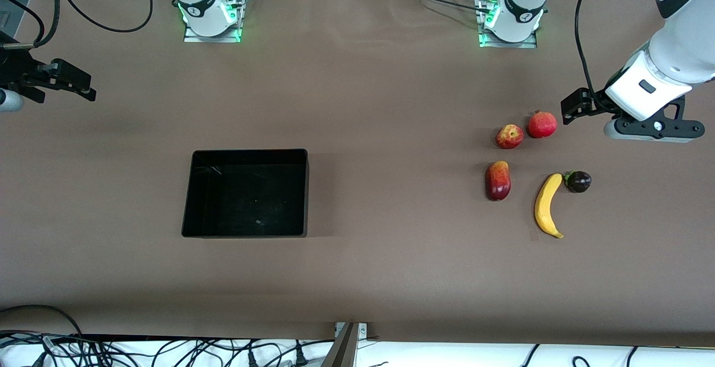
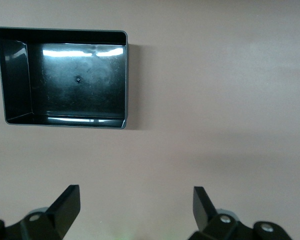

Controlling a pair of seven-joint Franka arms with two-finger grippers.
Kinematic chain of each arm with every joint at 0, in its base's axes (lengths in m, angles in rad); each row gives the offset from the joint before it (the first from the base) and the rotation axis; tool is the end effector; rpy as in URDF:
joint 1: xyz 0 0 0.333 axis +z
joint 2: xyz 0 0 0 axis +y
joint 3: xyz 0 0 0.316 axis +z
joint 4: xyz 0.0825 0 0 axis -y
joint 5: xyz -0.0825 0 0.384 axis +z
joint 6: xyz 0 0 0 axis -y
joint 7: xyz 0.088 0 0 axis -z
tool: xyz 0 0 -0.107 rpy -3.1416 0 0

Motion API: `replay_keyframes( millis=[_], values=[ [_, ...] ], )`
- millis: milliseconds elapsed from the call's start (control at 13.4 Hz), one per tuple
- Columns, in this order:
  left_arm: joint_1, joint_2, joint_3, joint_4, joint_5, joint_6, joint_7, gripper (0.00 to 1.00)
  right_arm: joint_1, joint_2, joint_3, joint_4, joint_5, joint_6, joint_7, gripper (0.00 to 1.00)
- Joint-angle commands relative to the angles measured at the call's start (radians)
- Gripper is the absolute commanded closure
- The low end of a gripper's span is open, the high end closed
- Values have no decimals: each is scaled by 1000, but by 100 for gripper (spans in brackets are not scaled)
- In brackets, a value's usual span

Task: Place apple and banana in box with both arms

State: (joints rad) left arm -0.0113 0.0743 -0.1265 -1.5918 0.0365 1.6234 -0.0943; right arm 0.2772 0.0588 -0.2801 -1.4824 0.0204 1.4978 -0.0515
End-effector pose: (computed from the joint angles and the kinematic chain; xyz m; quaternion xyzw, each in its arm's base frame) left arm 0.5744 -0.0734 0.5773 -0.9994 0.0230 0.0193 0.0159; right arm 0.5649 0.0057 0.6280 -0.9995 -0.0249 0.0205 0.0026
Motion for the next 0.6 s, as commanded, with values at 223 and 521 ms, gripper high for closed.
replay_keyframes(
  millis=[223, 521],
  values=[
    [5, 15, -1, 32, 13, -13, -9, 0, 4, 16, 1, 16, 12, 18, -8, 0],
    [2, 15, -1, 32, 23, -13, -7, 0, 8, 19, 1, 11, 10, 36, -8, 0]
  ],
)
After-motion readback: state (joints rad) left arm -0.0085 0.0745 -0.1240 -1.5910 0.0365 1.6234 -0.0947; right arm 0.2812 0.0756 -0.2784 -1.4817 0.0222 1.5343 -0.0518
